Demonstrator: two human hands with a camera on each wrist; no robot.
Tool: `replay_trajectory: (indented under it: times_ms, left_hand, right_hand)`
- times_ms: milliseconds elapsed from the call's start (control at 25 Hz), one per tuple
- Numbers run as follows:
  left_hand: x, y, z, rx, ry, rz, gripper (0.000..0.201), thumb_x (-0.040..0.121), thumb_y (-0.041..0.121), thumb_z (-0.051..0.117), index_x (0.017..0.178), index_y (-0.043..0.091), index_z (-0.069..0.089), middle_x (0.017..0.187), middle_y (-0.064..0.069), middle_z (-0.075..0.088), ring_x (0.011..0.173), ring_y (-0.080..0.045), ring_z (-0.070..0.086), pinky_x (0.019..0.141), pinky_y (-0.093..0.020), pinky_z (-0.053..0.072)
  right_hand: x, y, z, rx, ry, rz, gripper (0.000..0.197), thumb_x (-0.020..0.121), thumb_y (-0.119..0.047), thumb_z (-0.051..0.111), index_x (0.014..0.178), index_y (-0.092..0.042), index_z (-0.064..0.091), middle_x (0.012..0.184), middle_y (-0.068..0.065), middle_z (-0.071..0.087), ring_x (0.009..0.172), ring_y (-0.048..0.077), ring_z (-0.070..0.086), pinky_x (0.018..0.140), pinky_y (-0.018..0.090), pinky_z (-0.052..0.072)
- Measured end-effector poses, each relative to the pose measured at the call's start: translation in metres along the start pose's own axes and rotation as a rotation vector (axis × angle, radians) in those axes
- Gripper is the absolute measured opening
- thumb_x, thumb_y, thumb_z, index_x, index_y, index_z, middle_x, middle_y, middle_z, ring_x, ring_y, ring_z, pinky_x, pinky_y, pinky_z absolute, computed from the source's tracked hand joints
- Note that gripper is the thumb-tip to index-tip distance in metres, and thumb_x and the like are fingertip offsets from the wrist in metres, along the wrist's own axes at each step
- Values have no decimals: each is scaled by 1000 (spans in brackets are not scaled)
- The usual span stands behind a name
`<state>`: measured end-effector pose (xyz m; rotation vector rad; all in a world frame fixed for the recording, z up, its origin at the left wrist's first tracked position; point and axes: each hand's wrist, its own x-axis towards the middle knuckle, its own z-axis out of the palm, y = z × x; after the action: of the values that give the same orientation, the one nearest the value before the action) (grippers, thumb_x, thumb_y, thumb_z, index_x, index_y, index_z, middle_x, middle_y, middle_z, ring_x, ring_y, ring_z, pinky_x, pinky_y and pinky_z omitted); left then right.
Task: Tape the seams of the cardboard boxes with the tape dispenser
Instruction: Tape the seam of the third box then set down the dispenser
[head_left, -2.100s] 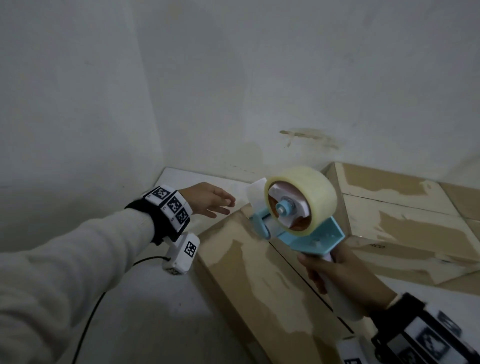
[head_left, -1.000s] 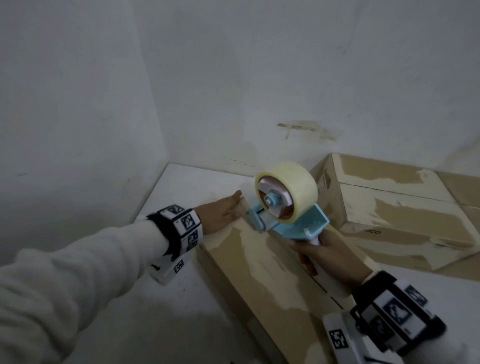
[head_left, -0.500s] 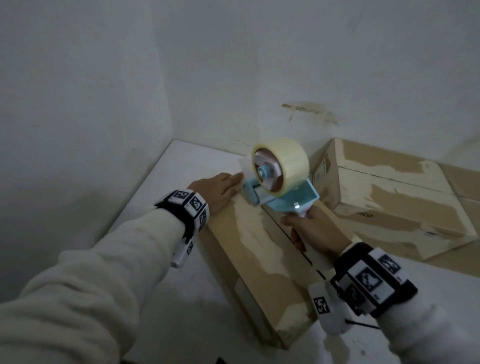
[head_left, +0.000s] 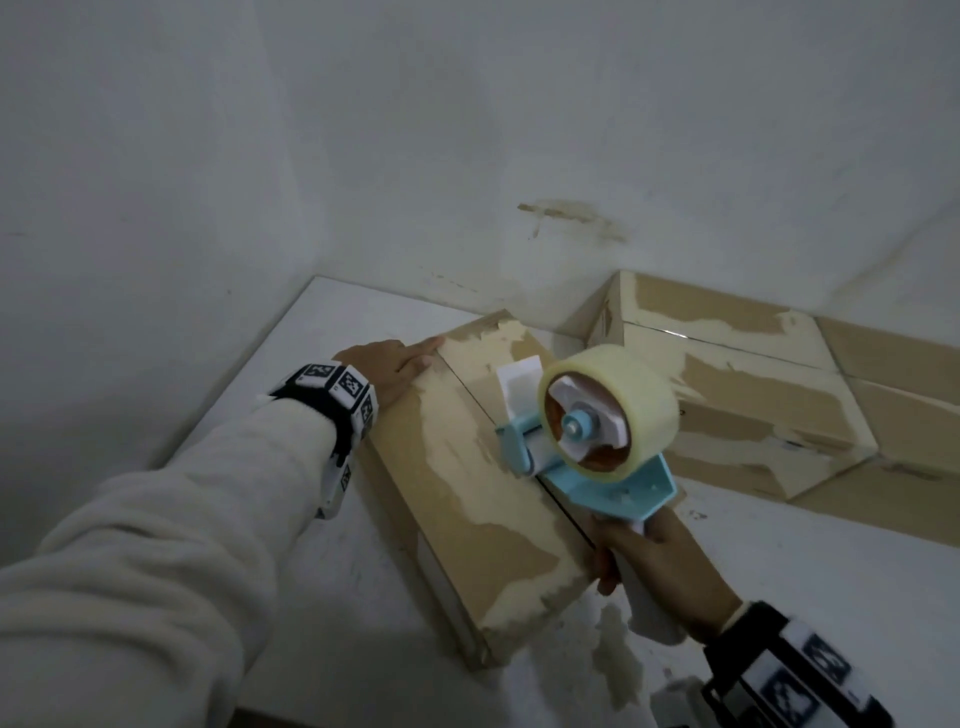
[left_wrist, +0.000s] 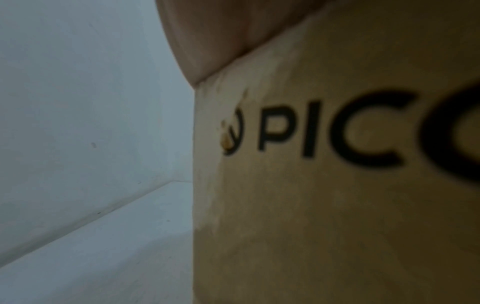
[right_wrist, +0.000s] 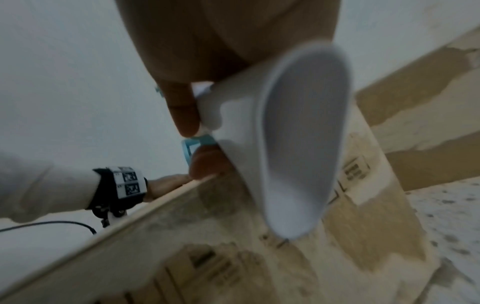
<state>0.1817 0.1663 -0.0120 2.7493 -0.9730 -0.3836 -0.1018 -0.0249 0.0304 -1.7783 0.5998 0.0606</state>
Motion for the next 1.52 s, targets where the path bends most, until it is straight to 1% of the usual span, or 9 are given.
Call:
replay_trajectory:
  times_ms: [120, 280, 440, 600, 720, 920, 1240, 1400, 1520]
  left_hand:
    - [6, -5, 0, 15, -39, -32, 49, 100, 46, 17, 148, 39, 16, 141, -12, 45, 124, -29, 48, 103, -41, 38]
    - [4, -2, -24, 136, 25, -200, 58, 97, 52, 24, 150, 32, 11, 160, -4, 4, 144, -29, 20, 114, -45, 23]
    - [-44, 48, -9, 43, 31, -224, 102, 80, 71, 41, 151, 14, -5, 159, -8, -12, 147, -25, -8, 119, -40, 2]
    - [-88, 111, 42, -13, -17, -246, 142, 52, 89, 50, 148, 5, -14, 157, -13, -18, 145, -29, -17, 116, -51, -8]
    - [-84, 119, 55, 0, 105, -326, 131, 62, 82, 49, 148, 2, -10, 158, -15, -13, 146, -29, -13, 117, -52, -6]
    - [-84, 119, 59, -2, 141, -338, 128, 63, 80, 49, 148, 3, -8, 158, -14, -9, 147, -27, -10, 117, -50, -5]
    - [-88, 122, 55, 3, 131, -313, 124, 65, 79, 48, 149, 8, -11, 157, -14, -19, 145, -33, -16, 118, -51, -3]
    - [-71, 117, 39, 192, 61, -85, 121, 64, 73, 58, 150, 21, -10, 158, -5, -18, 145, -30, -19, 117, -55, -4]
    - [-59, 112, 30, 315, -38, 137, 104, 71, 69, 53, 151, 26, 3, 159, 1, -8, 146, -24, -16, 116, -55, -13]
  right_hand:
    - [15, 3, 3, -1, 22, -49, 29, 86, 1, 54, 57, -4, 58, 45, 13, 53, 44, 27, 51, 53, 41, 46]
    - [57, -17, 14, -89, -12, -93, 25, 85, -4, 54, 61, -13, 59, 47, 10, 56, 45, 26, 52, 52, 36, 46]
    - [97, -42, 30, -159, -68, -101, 31, 84, -11, 56, 55, -20, 59, 45, 10, 57, 45, 28, 55, 52, 33, 48]
    - [109, -51, 38, -187, -95, -77, 20, 82, -12, 57, 66, -1, 61, 45, 12, 54, 40, 25, 53, 48, 30, 45]
    - [106, -56, 41, -159, -48, -60, 13, 80, -10, 58, 71, -1, 55, 44, 9, 45, 36, 22, 41, 44, 28, 35]
    - [82, -56, 31, -69, -86, -13, 21, 82, -7, 55, 64, -13, 46, 46, 6, 34, 39, 19, 31, 45, 26, 28]
    - [35, -11, -26, -138, -125, -101, 15, 84, 3, 55, 96, -5, 52, 38, -3, 51, 35, 12, 43, 39, 22, 40]
    - [43, -7, -36, -193, -165, -122, 12, 81, 1, 63, 91, -3, 59, 55, 6, 66, 49, 19, 60, 48, 28, 50]
    - [46, -13, -35, -301, -185, -143, 13, 74, 8, 64, 80, -3, 62, 74, 19, 66, 57, 15, 61, 51, 19, 49]
